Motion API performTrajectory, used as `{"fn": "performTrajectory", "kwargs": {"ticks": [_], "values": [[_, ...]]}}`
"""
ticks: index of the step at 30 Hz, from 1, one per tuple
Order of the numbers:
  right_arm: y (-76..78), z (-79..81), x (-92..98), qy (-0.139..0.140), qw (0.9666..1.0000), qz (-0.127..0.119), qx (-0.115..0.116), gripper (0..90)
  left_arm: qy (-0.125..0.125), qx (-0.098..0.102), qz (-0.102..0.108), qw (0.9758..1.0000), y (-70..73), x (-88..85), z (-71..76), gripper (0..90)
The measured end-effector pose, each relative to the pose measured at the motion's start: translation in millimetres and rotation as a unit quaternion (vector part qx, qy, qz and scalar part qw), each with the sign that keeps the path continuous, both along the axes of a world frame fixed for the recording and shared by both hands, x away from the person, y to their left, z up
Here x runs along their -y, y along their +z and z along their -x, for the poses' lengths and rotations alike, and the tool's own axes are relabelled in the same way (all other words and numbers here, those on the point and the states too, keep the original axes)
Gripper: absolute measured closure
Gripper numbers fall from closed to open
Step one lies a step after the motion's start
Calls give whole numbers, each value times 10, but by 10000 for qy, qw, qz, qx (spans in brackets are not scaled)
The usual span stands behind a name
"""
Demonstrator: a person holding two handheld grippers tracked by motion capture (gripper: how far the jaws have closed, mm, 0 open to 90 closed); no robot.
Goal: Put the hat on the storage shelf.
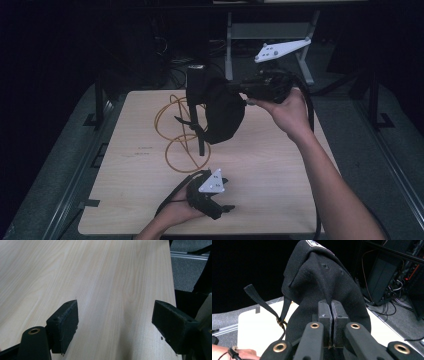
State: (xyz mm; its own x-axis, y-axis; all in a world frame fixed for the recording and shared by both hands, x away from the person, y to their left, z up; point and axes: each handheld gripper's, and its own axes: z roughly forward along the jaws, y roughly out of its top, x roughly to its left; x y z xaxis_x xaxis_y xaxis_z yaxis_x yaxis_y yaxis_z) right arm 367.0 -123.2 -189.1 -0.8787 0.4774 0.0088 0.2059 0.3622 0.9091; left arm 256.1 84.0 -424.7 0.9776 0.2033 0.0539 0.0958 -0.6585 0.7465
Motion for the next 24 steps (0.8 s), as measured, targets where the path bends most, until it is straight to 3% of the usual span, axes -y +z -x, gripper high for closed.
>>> {"fn": "performTrajectory", "kwargs": {"ticks": [24], "values": [[143,-230,-668,515,9984,193,-157,878,-36,-21,39,10000,-16,2,-16,206]]}}
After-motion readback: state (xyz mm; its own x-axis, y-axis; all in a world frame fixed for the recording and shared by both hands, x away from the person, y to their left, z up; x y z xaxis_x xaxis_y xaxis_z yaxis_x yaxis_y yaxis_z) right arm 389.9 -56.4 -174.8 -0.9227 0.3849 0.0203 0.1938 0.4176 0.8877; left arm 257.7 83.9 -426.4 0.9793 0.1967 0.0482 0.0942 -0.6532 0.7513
